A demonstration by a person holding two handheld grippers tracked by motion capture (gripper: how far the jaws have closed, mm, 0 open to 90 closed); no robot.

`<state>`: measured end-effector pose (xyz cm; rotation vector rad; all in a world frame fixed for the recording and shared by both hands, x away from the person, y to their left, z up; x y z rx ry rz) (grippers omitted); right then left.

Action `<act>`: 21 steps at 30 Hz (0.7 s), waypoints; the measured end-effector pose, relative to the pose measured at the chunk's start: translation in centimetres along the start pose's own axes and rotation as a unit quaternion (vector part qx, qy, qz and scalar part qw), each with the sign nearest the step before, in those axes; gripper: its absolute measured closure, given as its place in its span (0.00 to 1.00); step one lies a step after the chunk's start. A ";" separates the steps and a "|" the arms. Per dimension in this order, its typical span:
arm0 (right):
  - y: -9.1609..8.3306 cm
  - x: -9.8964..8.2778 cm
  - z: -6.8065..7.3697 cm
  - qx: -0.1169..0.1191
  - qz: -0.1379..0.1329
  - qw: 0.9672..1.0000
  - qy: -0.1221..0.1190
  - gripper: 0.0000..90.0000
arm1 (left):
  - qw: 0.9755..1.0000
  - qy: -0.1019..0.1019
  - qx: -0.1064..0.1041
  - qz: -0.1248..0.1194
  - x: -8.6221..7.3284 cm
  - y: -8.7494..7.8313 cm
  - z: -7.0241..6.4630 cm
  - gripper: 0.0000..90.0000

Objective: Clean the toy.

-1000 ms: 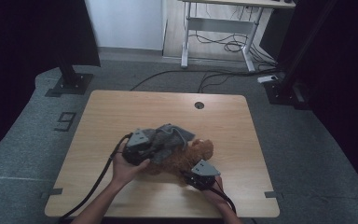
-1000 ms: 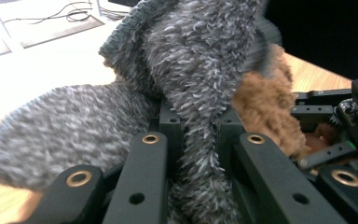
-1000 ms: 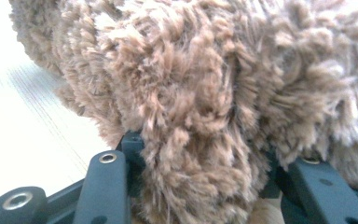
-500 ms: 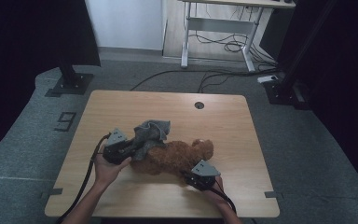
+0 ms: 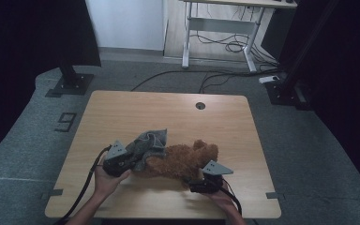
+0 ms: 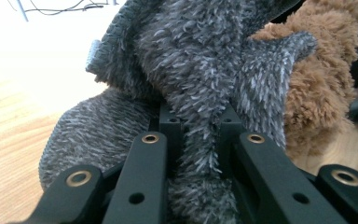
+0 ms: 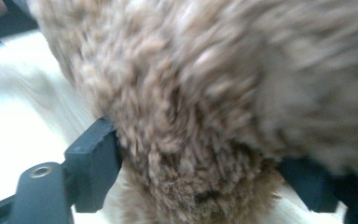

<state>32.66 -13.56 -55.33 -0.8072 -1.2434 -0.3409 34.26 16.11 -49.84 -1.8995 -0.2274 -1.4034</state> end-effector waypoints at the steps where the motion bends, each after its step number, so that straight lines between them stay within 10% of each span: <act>1: -0.3 0.1 -0.2 0.004 -0.008 1.000 0.012 0.21 | 1.000 0.000 -0.002 0.000 -0.1 -0.1 -0.1 0.88; 9: 1.6 0.5 -0.3 0.018 0.016 1.000 0.014 0.13 | 1.000 -0.006 -0.012 -0.005 -0.9 -0.2 -0.5 0.88; 21: 3.5 0.8 0.3 -0.104 0.005 0.991 -0.089 0.58 | 0.999 0.003 0.015 -0.039 -1.2 1.4 -0.7 0.88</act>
Point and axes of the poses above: each handheld gripper's, and its own axes: y roughly forward along the jaws, x roughly out of its top, z roughly to its left, the point moved 4 cm from there along y, roughly forward along the jaws, and after that the axes turned 4 degrees about -x, right-handed, at the moved point
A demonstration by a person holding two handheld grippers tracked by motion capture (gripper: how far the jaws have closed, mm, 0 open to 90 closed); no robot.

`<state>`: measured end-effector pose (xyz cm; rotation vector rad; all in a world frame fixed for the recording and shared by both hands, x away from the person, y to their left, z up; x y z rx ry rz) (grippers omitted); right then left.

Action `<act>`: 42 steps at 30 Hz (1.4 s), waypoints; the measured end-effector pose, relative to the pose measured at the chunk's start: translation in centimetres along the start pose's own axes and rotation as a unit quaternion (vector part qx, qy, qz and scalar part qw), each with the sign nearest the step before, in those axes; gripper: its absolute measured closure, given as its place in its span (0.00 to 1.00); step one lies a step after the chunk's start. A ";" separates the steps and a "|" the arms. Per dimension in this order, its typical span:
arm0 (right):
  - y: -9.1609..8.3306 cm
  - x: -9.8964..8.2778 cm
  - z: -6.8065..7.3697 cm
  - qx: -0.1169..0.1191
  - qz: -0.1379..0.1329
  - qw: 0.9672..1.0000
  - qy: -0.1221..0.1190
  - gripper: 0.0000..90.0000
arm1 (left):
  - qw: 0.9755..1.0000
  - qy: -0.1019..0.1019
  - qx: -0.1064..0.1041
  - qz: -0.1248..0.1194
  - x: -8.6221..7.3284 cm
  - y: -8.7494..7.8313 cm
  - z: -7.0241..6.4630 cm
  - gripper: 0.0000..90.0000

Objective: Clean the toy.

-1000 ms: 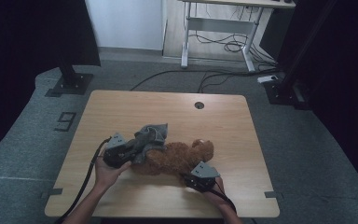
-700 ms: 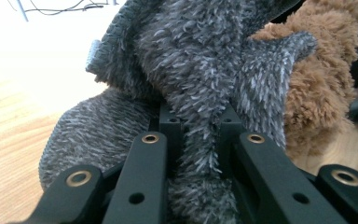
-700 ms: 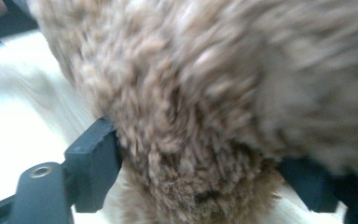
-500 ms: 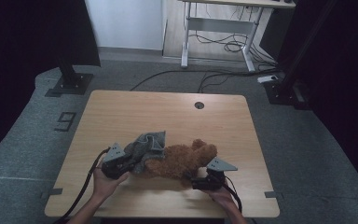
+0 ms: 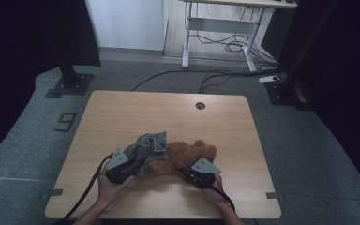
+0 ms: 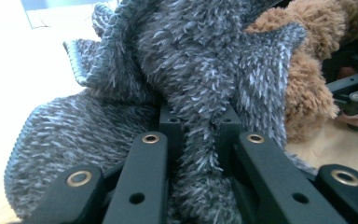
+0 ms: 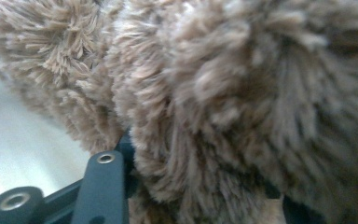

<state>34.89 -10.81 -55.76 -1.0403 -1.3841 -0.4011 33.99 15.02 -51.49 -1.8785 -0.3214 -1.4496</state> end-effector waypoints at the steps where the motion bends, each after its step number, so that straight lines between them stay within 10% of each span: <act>1: 0.3 0.1 -0.3 -0.012 0.001 1.000 -0.003 0.59 | 1.000 0.000 0.003 -0.002 0.2 0.5 0.3 0.88; 7: 2.8 0.9 -2.7 -0.057 0.008 0.998 0.002 0.59 | 1.000 -0.001 0.022 -0.005 1.7 3.6 2.1 0.88; 13: 3.4 1.0 -4.3 -0.041 0.009 0.998 0.039 0.51 | 1.000 -0.008 0.016 0.002 2.2 4.4 3.0 0.88; 26: -2.0 -0.6 -3.8 0.035 0.018 0.996 0.083 0.24 | 1.000 0.025 -0.011 0.013 -0.3 1.3 -0.3 0.87; 37: -7.5 -0.9 -5.4 0.021 -0.031 0.992 0.122 0.20 | 0.999 0.032 -0.023 0.031 -1.5 0.1 -1.9 0.87; 42: -6.6 -0.3 -4.9 0.029 -0.016 0.994 0.099 0.27 | 0.999 0.022 -0.023 0.034 -1.1 0.1 -1.7 0.87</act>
Point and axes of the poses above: each handheld gripper's, and its own axes: y roughly forward along the jaws, x roughly out of its top, z roughly to its left, the point moved 4 cm from there along y, roughly forward along the jaws, and after that the axes turned 4 degrees about -x, right-handed, at the moved point
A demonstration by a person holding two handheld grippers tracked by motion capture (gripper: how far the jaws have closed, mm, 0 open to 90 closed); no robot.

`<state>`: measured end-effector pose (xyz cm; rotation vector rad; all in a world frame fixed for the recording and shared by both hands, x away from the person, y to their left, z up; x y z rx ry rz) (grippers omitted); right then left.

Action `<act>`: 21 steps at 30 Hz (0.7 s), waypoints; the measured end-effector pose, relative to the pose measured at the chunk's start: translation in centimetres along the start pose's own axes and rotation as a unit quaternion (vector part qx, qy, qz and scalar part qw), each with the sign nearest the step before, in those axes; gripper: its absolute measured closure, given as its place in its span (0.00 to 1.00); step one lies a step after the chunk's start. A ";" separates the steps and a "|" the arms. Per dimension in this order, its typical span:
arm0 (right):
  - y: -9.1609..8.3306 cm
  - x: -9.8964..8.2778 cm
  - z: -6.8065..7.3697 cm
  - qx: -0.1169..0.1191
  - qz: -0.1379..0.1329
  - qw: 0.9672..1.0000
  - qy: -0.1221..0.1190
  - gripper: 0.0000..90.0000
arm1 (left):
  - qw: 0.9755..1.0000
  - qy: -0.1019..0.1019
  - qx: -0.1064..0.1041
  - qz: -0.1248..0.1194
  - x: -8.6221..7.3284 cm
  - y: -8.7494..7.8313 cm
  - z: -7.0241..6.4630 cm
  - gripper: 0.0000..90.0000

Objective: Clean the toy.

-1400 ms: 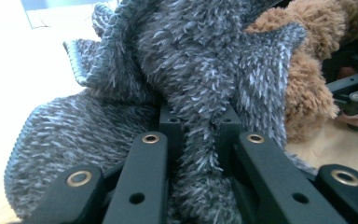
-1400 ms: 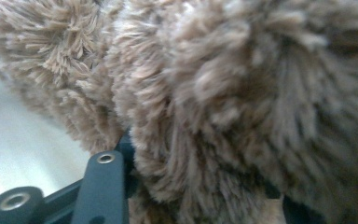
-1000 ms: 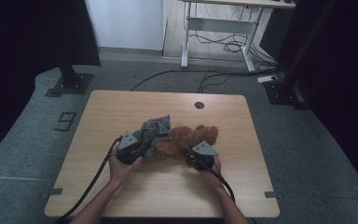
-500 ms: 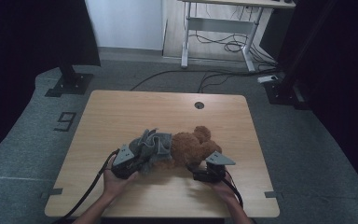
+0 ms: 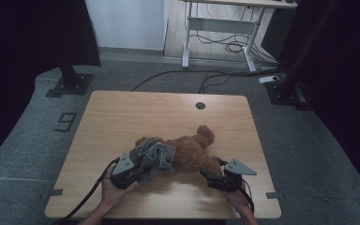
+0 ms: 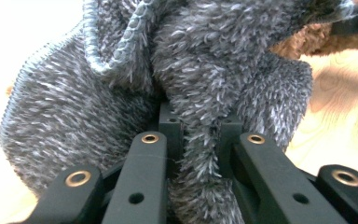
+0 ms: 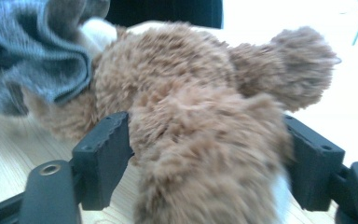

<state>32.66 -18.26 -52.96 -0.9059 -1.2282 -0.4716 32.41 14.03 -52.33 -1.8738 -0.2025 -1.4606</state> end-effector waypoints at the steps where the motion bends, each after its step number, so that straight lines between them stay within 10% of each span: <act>1: 0.5 -0.1 0.0 -0.006 0.009 1.000 -0.003 0.27 | 1.000 -0.002 0.000 0.000 0.1 0.0 0.1 0.87; 7: 2.4 -0.8 0.1 -0.011 0.022 1.000 -0.001 0.50 | 1.000 -0.009 -0.004 -0.002 0.5 -0.5 0.3 0.87; 13: 3.0 -1.3 1.3 -0.035 0.033 0.998 -0.036 0.59 | 0.999 0.000 -0.024 -0.031 4.2 -0.8 -0.8 0.87; 21: 3.0 -1.7 1.7 -0.037 0.037 0.998 -0.044 0.59 | 0.998 0.020 -0.053 -0.017 8.5 3.7 -3.7 0.87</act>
Point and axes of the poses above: each handheld gripper's, and its own axes: y roughly forward along the jaws, x roughly out of its top, z roughly to its left, the point moved 4 cm from there along y, roughly forward along the jaws, and after that the axes turned 4 degrees about -x, right-handed, at the moved point
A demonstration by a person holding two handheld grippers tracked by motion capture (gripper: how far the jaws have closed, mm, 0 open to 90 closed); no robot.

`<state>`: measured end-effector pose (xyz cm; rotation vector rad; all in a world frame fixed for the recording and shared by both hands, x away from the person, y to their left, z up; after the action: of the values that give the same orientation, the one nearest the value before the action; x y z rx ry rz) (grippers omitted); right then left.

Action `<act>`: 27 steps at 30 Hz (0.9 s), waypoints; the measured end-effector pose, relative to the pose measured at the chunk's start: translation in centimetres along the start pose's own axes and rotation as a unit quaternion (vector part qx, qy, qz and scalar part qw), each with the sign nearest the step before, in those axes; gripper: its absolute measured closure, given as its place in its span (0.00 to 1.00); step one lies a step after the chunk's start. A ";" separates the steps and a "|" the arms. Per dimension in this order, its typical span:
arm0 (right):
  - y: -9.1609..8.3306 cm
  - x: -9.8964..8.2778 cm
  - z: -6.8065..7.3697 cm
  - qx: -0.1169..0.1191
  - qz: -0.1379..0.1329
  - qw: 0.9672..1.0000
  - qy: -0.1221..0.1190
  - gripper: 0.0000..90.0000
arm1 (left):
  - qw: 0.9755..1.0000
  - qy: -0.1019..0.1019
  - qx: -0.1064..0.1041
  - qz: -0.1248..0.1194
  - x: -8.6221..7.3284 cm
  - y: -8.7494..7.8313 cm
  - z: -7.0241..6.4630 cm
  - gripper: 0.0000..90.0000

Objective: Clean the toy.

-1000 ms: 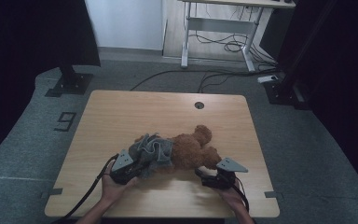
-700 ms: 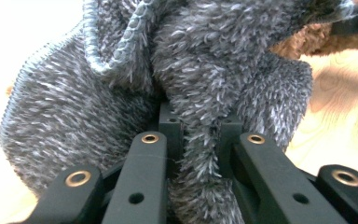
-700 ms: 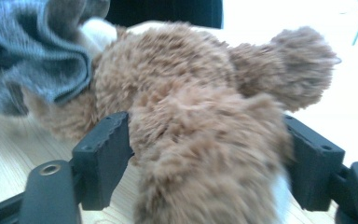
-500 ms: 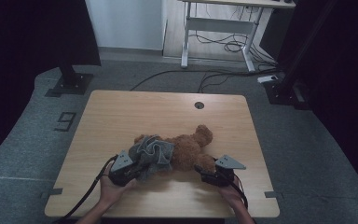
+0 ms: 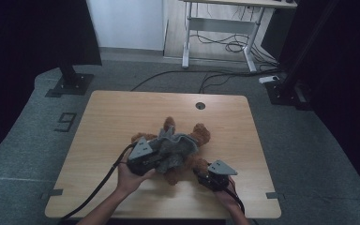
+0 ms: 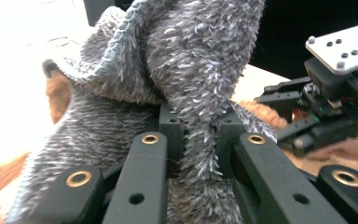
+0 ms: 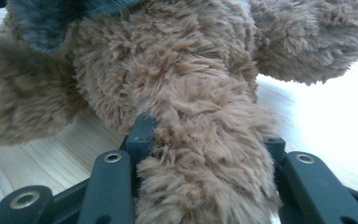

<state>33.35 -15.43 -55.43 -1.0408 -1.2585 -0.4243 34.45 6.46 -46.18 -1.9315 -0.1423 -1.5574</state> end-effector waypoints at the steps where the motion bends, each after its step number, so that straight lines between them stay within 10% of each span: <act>1: 0.0 0.0 0.0 0.001 0.000 1.000 0.002 0.59 | 1.000 -0.001 -0.002 0.006 0.0 0.8 0.0 0.87; 10: 0.1 -0.3 -0.2 -0.004 0.003 1.000 0.007 0.59 | 0.999 0.004 -0.005 0.053 -2.1 4.7 -0.5 0.87; 14: -0.1 -0.4 -0.4 -0.002 0.001 1.000 0.008 0.59 | 0.998 0.027 0.034 0.051 -2.5 3.3 0.1 0.87; 20: -0.2 -0.6 -0.5 0.005 0.005 1.000 0.008 0.59 | 0.998 -0.024 0.049 0.027 -4.4 -0.4 3.3 0.88; 27: -0.1 -0.6 -0.3 0.001 0.006 1.000 0.003 0.59 | 0.997 -0.022 0.075 -0.005 -4.3 -3.4 4.2 0.88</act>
<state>33.30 -15.86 -55.92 -1.0440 -1.2474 -0.4157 35.17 12.70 -49.05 -1.8504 -0.2787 -1.4685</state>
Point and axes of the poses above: each handheld gripper's, and its own axes: y roughly forward along the jaws, x roughly out of its top, z roughly to its left, the point moved 4 cm from there along y, roughly forward along the jaws, and after that the axes turned 4 degrees about -x, right-handed, at the moved point
